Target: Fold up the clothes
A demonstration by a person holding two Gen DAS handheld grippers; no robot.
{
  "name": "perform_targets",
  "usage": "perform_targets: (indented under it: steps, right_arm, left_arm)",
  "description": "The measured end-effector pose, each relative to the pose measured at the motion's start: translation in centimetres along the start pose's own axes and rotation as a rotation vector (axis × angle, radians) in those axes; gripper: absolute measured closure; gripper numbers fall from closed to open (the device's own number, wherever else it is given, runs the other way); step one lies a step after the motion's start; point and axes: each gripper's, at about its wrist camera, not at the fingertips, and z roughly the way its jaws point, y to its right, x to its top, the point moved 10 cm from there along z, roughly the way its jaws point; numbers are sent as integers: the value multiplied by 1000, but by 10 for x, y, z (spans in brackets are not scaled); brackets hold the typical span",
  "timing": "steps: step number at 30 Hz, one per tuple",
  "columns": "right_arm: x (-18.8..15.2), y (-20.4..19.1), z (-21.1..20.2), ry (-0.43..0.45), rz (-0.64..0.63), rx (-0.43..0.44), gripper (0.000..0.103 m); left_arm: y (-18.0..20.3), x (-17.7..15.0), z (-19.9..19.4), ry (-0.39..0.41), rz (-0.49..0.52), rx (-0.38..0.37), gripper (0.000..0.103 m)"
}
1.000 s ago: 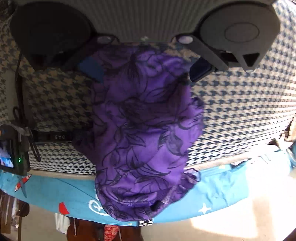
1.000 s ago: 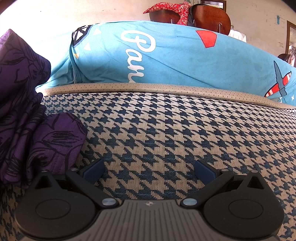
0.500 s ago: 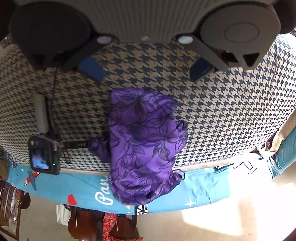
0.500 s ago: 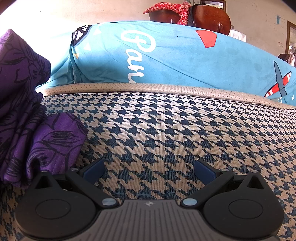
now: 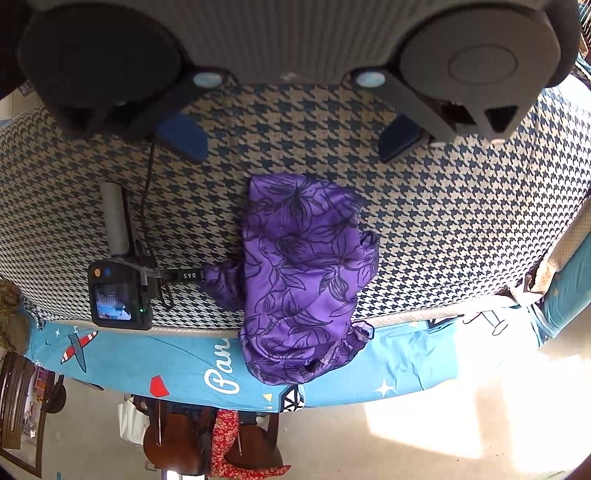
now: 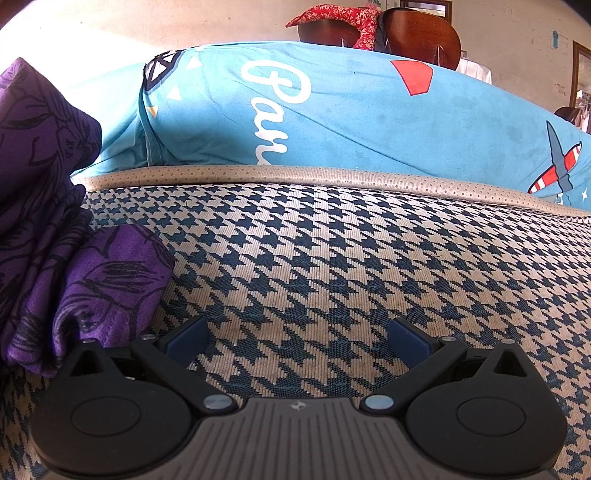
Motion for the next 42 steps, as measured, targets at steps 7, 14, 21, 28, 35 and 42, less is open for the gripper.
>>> perform_targets:
  steps: [7,14,21,28,35,42]
  right_arm:
    - [0,0,0,0,0,0,0]
    - [0,0,0,0,0,0,0]
    - [0,0,0,0,-1,0,0]
    - [0,0,0,0,-1,0,0]
    - [0,0,0,0,-1,0,0]
    - [-2,-1,-5,-20,17,-17,0]
  left_arm:
    - [-6,8,26,-25,3,20,0]
    - [-19,27,75,-52,23,35,0]
    - [-39,49,124,-61,73,81,0]
    - [-59,53,155,-83,7,92,0]
    - [-60,45,168,-126,-4,88,0]
    - [-62,45,177,-147,-13,79,0]
